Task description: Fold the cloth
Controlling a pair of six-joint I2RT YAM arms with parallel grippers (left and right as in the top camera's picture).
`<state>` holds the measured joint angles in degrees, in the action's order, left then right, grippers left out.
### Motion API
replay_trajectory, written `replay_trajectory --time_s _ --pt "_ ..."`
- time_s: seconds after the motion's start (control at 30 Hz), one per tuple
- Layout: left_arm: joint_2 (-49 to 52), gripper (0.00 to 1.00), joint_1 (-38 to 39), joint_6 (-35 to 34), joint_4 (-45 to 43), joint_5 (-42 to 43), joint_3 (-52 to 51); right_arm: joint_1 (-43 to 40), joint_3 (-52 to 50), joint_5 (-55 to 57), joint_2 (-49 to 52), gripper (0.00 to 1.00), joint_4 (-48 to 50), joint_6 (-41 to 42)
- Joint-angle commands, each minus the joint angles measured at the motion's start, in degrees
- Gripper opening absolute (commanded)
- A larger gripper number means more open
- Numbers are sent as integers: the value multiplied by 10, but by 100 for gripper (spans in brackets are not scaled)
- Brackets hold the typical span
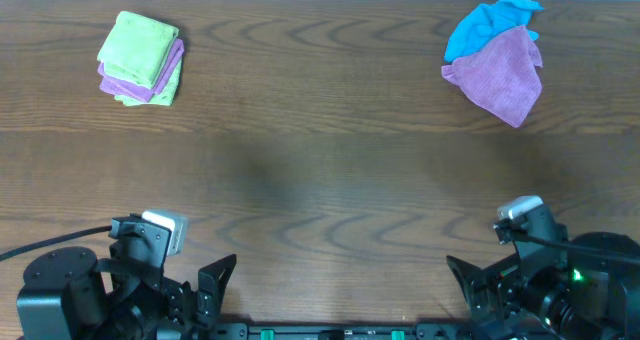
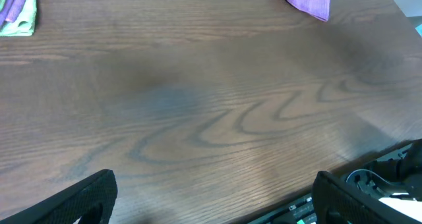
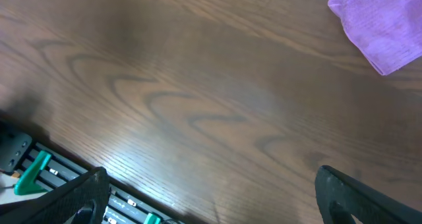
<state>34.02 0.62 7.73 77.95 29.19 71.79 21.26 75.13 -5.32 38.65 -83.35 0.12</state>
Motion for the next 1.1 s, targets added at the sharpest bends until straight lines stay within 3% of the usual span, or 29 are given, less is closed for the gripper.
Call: replay_trajectory --time_s 0.0,0.17,0.3,0.47,0.7,0.87,1.07 --pt "0 95 3 0 -1 4 -2 5 -4 6 -1 99 -1 -6" --pt "-16 95 10 9 -12 -48 -4 5 -4 6 -1 99 -1 -6" --pt "-57 95 30 32 -85 -66 -45 5 -4 6 -1 99 -1 -6" --pt "-138 95 36 73 -220 -72 -182 5 -4 6 -1 99 -1 -6" --pt "-222 95 35 75 -386 -73 -388 5 -4 6 -1 99 -1 -6" --pt "-267 95 35 64 -470 -71 -502 5 -4 6 -1 99 -1 -6" --pt "-309 95 35 50 -499 -74 -564 5 -4 6 -1 99 -1 -6"
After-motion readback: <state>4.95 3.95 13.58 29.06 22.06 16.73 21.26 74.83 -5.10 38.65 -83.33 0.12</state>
